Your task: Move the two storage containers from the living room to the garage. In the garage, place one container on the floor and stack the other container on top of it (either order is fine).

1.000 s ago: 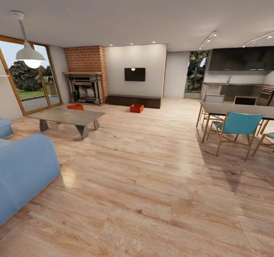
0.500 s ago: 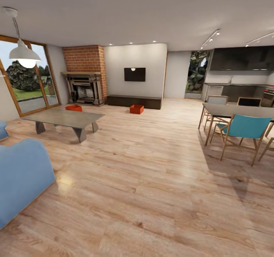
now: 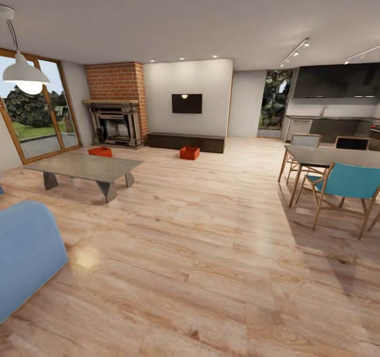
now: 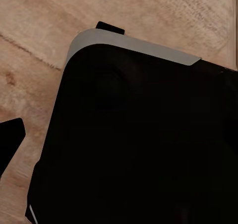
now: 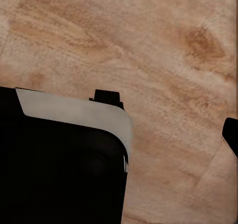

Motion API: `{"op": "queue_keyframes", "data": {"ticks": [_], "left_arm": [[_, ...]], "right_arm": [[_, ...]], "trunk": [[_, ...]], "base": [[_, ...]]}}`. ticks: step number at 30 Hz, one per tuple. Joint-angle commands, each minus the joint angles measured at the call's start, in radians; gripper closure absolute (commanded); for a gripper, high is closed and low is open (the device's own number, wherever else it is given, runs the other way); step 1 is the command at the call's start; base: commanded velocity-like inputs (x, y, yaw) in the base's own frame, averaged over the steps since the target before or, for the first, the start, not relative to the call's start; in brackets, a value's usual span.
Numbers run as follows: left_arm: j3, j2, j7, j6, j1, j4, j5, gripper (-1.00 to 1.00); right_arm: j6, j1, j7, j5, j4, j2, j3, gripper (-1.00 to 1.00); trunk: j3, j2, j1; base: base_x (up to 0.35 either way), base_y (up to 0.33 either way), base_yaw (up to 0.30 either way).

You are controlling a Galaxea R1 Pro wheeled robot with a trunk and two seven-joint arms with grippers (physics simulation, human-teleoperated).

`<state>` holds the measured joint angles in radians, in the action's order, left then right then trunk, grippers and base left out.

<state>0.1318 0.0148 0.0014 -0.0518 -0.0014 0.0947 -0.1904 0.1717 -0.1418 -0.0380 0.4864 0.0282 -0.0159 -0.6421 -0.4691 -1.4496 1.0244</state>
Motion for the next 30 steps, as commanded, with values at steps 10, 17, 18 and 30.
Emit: {"op": "queue_keyframes", "data": {"ticks": [10, 17, 18, 30], "left_arm": [[0.008, 0.002, 0.000, -0.007, 0.000, 0.000, -0.001, -1.00], [0.009, 0.002, 0.000, -0.009, 0.000, 0.001, 0.000, -1.00], [0.009, 0.002, 0.000, -0.009, 0.000, 0.001, 0.000, -1.00], [0.009, 0.002, 0.000, -0.010, 0.000, 0.001, -0.001, -1.00]], "right_arm": [[0.005, -0.001, 0.000, 0.008, 0.003, 0.001, -0.009, -1.00], [0.005, -0.001, 0.000, 0.008, 0.003, 0.001, -0.009, -1.00], [0.005, -0.001, 0.000, 0.008, 0.002, 0.001, -0.009, -1.00], [0.005, -0.001, 0.000, 0.008, 0.003, 0.001, -0.008, -1.00]], "trunk": [[-0.001, 0.000, 0.001], [-0.001, 0.000, 0.001], [-0.001, 0.000, 0.001], [-0.001, 0.000, 0.001]], "base": [[0.323, 0.000, 0.000], [0.323, 0.000, 0.000], [0.323, 0.000, 0.000], [0.323, 0.000, 0.000]]}}
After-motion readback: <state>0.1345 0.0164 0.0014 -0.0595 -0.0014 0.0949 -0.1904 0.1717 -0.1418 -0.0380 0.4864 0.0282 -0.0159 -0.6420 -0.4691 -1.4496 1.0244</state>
